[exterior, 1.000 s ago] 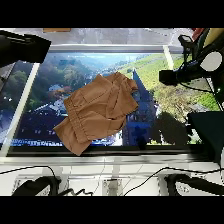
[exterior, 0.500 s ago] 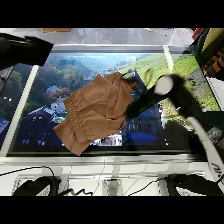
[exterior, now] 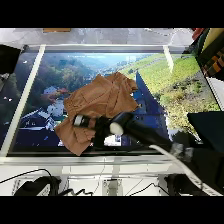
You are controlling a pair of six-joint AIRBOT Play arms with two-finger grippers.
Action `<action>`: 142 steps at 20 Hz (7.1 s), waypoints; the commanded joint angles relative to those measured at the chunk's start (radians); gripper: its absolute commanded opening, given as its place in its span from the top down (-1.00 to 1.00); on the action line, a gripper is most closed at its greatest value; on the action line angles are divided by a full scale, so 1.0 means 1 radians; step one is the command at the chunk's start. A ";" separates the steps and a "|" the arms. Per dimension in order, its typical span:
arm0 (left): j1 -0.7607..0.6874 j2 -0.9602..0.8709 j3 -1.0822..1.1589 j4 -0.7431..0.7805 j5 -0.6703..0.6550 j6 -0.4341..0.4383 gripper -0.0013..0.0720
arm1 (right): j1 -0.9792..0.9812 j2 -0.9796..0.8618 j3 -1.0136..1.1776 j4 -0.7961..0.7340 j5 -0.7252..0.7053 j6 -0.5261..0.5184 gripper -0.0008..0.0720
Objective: Fold the clothes and pants, and hang the long-sleeved shirts on hangers.
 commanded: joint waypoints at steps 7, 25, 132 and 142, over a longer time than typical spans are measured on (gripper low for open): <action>0.015 0.011 0.000 0.015 -0.005 0.000 -0.93 | 0.101 -0.184 -0.002 -0.058 -0.286 -0.130 -0.46; 0.015 0.011 0.000 0.015 -0.005 0.000 -0.93 | 0.097 -0.312 0.124 -0.047 -0.286 -0.252 -0.25; 0.350 -0.257 -0.597 -0.767 0.272 0.230 0.93 | -1.457 0.253 0.084 0.229 0.026 0.624 0.91; 0.438 -0.282 -0.248 -0.446 0.264 0.205 0.92 | -1.541 0.243 0.313 -0.031 0.158 0.683 0.91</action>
